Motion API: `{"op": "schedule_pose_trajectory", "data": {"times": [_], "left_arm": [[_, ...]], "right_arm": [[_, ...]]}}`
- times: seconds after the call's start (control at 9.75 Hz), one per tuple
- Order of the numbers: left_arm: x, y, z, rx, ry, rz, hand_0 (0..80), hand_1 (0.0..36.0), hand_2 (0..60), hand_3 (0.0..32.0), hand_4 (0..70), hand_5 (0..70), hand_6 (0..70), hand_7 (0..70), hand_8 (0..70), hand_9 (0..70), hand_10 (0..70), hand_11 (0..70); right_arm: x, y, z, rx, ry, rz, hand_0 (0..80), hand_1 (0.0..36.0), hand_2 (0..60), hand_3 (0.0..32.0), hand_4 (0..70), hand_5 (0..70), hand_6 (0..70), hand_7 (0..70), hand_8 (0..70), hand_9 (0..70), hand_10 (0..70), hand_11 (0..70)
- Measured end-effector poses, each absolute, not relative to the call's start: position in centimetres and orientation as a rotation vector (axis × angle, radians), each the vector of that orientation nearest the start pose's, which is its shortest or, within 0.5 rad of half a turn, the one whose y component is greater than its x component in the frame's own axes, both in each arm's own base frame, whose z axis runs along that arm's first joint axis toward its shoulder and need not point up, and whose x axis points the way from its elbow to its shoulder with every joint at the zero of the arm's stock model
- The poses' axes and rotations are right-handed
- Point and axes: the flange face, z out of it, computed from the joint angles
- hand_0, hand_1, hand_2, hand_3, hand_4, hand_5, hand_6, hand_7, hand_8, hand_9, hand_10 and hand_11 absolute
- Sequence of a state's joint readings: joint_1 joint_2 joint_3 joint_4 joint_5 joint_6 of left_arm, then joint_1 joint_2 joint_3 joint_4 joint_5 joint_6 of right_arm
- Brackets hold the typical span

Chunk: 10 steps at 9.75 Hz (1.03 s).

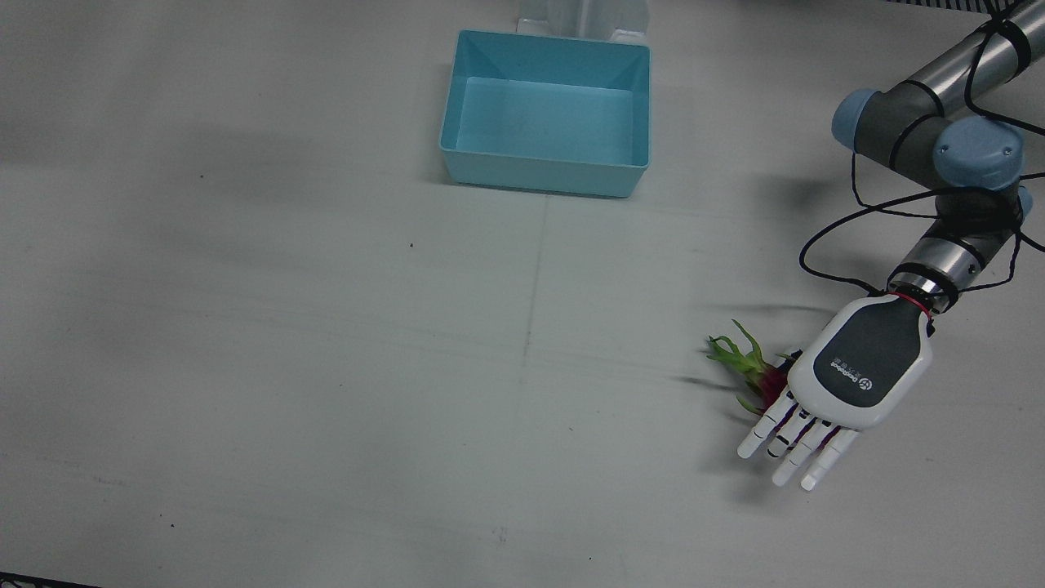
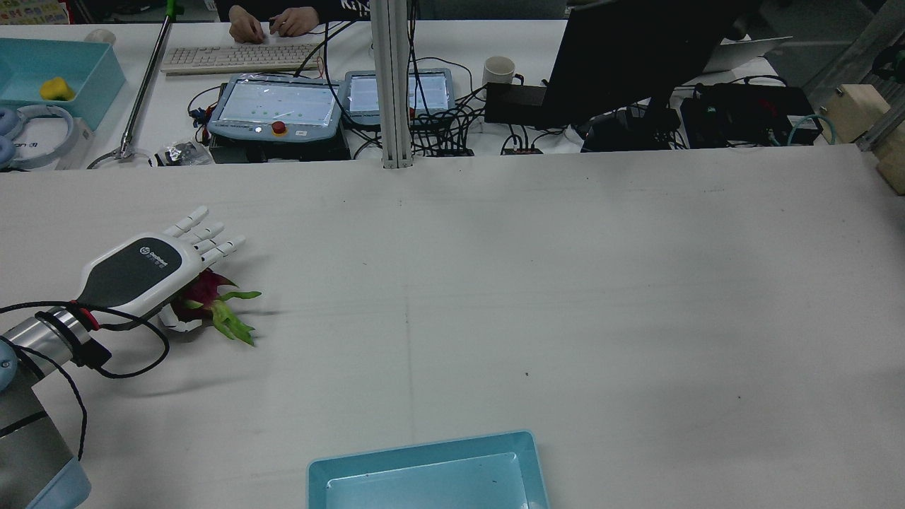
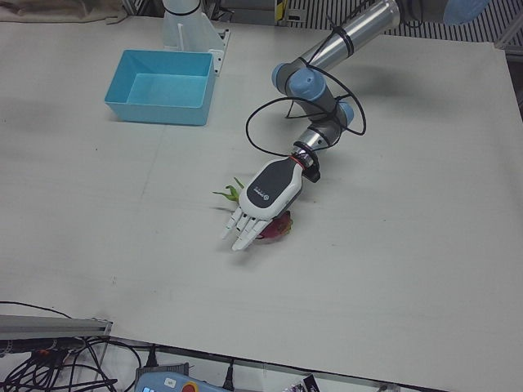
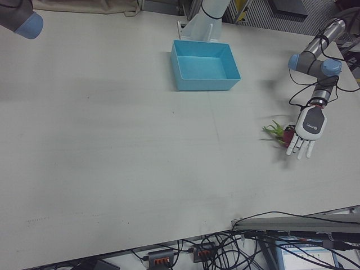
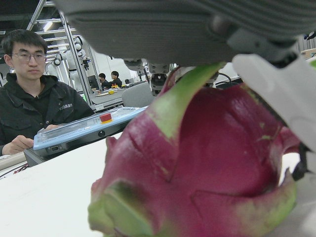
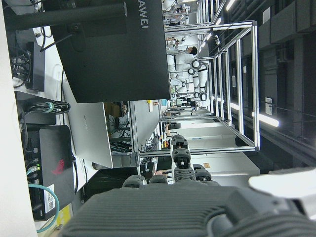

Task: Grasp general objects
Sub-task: 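Close the left hand fingers around the dragon fruit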

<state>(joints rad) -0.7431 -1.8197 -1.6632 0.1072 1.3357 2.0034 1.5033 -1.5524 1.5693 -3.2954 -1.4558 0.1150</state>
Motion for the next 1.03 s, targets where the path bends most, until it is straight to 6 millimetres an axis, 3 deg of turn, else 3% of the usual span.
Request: {"op": "schedule_pose_trajectory", "data": {"times": [0.31,0.41,0.51,0.62,0.82,1.03], "left_arm": [[33.2,-51.7,52.26,1.144,1.414,-0.432,51.2,15.8,30.2,0.0,21.6,15.9,54.2,62.1,46.4,44.9,66.2,70.0],[33.23,-51.74,52.37,1.144,1.414,-0.432,50.0,11.3,25.4,0.0,26.4,18.2,63.2,70.0,53.7,54.5,70.0,70.0],[33.26,-51.75,52.41,1.144,1.415,-0.433,48.0,5.2,18.1,0.0,32.8,22.4,70.0,70.0,62.4,65.7,70.0,70.0],[33.27,-51.77,52.41,1.144,1.416,-0.433,46.8,0.4,13.0,0.0,37.9,26.0,70.0,70.0,70.0,70.0,70.0,70.0],[33.29,-51.78,52.4,1.145,1.418,-0.433,44.2,0.0,7.4,0.0,45.5,32.4,70.0,70.0,70.0,70.0,70.0,70.0],[33.28,-51.77,52.04,1.143,1.428,-0.437,42.1,0.0,11.8,0.0,48.8,34.6,70.0,70.0,70.0,70.0,70.0,70.0]], "right_arm": [[11.17,-49.3,69.3,0.05,1.994,-2.281,0.0,0.0,0.0,0.0,0.0,0.0,0.0,0.0,0.0,0.0,0.0,0.0],[11.17,-49.3,69.28,0.051,1.995,-2.281,0.0,0.0,0.0,0.0,0.0,0.0,0.0,0.0,0.0,0.0,0.0,0.0],[11.17,-49.31,69.28,0.05,1.995,-2.281,0.0,0.0,0.0,0.0,0.0,0.0,0.0,0.0,0.0,0.0,0.0,0.0],[11.17,-49.3,69.29,0.051,1.995,-2.28,0.0,0.0,0.0,0.0,0.0,0.0,0.0,0.0,0.0,0.0,0.0,0.0],[11.17,-49.3,69.29,0.05,1.995,-2.281,0.0,0.0,0.0,0.0,0.0,0.0,0.0,0.0,0.0,0.0,0.0,0.0],[11.17,-49.31,69.26,0.05,1.995,-2.28,0.0,0.0,0.0,0.0,0.0,0.0,0.0,0.0,0.0,0.0,0.0,0.0]]}}
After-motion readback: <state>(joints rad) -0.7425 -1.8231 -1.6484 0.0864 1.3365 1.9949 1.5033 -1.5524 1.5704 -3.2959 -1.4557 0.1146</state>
